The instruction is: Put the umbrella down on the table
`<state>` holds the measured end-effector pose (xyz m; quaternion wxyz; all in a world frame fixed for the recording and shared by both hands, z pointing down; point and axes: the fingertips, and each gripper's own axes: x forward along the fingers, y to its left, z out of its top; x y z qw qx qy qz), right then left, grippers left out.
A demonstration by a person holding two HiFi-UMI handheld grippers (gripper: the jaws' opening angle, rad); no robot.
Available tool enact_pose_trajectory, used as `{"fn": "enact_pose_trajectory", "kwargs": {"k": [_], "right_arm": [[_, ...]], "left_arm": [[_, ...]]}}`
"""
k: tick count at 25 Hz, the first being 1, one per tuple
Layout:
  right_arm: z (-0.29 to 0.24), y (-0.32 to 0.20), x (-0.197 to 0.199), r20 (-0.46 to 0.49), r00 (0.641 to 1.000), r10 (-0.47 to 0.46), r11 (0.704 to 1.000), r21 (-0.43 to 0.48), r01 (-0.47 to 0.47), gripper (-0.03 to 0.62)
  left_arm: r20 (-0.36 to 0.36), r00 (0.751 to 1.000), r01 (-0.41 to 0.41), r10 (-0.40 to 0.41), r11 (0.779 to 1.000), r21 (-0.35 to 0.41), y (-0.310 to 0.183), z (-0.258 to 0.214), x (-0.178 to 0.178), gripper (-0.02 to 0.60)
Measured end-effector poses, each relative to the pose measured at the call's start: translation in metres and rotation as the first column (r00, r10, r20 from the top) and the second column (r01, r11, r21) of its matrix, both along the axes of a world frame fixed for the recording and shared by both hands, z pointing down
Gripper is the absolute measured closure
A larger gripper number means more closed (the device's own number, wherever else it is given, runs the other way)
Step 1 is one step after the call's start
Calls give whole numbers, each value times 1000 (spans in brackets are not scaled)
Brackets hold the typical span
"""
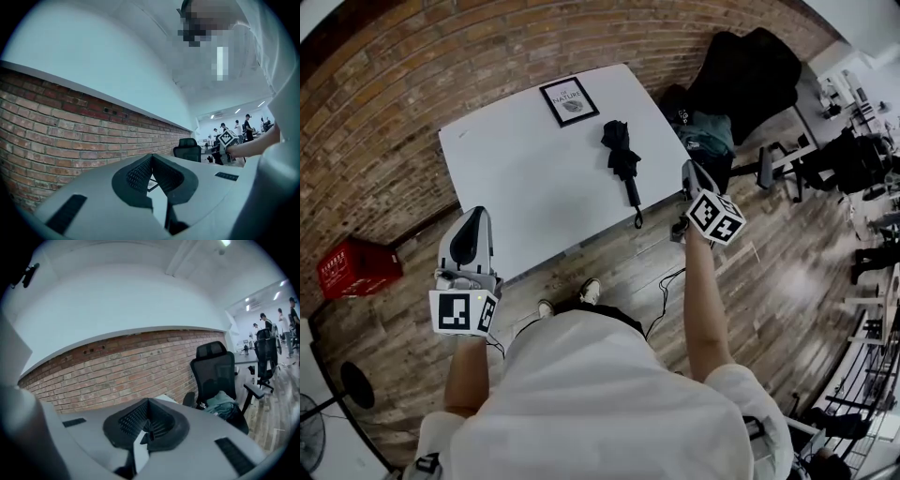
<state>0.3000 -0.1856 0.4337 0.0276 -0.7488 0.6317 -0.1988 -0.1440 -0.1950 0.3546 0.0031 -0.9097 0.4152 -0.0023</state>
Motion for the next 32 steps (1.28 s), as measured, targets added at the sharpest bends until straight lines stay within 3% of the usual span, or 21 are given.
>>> {"fn": "enact_pose_trajectory", "kwargs": {"k": [7, 13, 19, 24, 30, 32], "right_arm": [[-91, 16, -29, -105, 993, -54, 984, 162, 71, 574], [-143, 39, -37, -227, 971, -77, 969, 214, 126, 574], [-174, 69, -39, -275, 959, -64, 949, 281, 144, 574], [-185, 94, -40, -392, 920, -26, 955, 262, 138, 574], [-190, 109, -38, -412, 911, 0, 955, 269, 121, 574], [-190, 117, -37, -383, 924, 8, 952, 284, 110, 574]], "left_arm": [[-4, 1000, -17, 17, 1000, 24, -9, -9, 8, 558], [-14, 1000, -5, 6, 998, 55, -20, -23, 9, 558], [-14, 1000, 15, -15, 998, 65, -24, -27, 8, 558], [-11, 999, 42, -41, 997, 64, -29, -27, 3, 558], [3, 998, 69, -70, 994, 80, -31, -34, -1, 558], [3, 997, 82, -83, 993, 80, -30, -35, -3, 558]]}}
